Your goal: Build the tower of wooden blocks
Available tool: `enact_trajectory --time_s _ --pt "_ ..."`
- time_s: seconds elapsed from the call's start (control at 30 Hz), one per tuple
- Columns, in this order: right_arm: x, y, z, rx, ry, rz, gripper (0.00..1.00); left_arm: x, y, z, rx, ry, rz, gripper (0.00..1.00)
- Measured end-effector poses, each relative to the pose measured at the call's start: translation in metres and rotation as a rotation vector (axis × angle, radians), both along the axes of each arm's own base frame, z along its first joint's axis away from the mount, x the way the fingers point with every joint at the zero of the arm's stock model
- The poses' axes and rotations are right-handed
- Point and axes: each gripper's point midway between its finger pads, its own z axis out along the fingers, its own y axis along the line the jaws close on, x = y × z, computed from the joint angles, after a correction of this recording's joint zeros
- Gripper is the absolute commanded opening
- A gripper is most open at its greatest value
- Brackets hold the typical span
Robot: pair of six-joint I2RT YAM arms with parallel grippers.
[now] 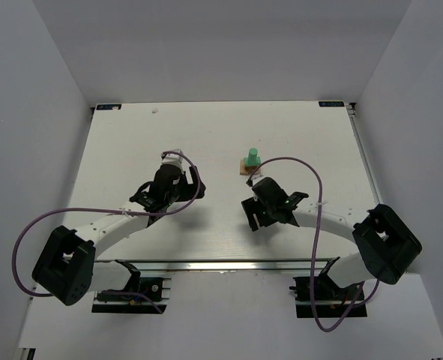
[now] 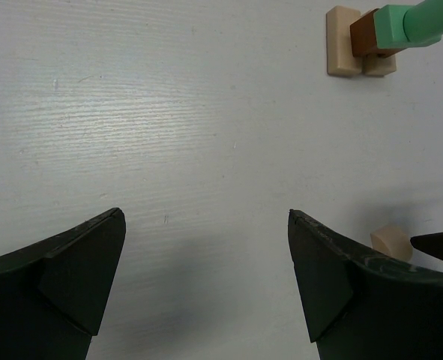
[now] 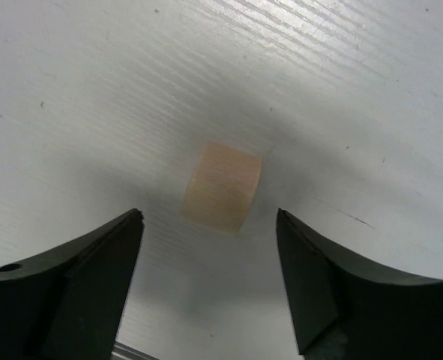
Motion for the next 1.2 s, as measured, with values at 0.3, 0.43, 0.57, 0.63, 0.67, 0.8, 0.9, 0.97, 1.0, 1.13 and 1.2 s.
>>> enact_trajectory --time_s 0.3,0.43,0.57,0.63,0.67,0.8,0.9,0.97,1.0,1.13,1.2 --pt "0.004 0.0 -0.004 -0.012 0.001 -0.028 0.5 -0.002 0.0 -0.003 0.002 0.007 -0.003 0.98" --pt "0.006 0.0 -0.004 -0.014 -0.002 -0.037 0.47 -0.003 0.0 -0.004 0.0 0.009 -0.008 0.98" --pt "0.009 0.001 -0.003 -0.016 -0.012 -0.043 0.42 -0.002 -0.002 -0.002 -0.009 0.0 -0.014 0.98" --pt "0.012 0.002 -0.003 -0.016 -0.019 -0.044 0.3 -0.001 -0.003 -0.001 -0.014 -0.004 -0.017 0.98" --pt "0.012 0.003 -0.002 -0.013 -0.02 -0.048 0.26 -0.001 -0.003 -0.001 -0.015 -0.006 -0.018 0.98" --pt "0.015 0.005 0.0 -0.009 -0.03 -0.041 0.11 -0.001 -0.004 0.0 -0.016 -0.009 -0.02 0.98" --pt "0.019 0.009 0.006 -0.009 -0.052 0.003 0.08 -0.001 -0.004 0.0 -0.014 -0.01 -0.022 0.98" --pt "0.023 0.015 0.014 0.001 -0.084 0.064 0.05 -0.001 -0.004 0.0 -0.013 -0.01 -0.023 0.98" --pt "0.026 0.018 0.02 0.003 -0.111 0.104 0.04 -0.001 -0.004 0.0 -0.013 -0.011 -0.023 0.98" --pt "0.047 0.034 0.058 0.024 -0.24 0.283 0.03 -0.001 -0.002 0.002 -0.006 -0.019 -0.024 0.98" --pt "0.063 0.044 0.087 0.05 -0.33 0.385 0.03 0.0 -0.002 0.005 -0.004 -0.028 -0.024 0.98"
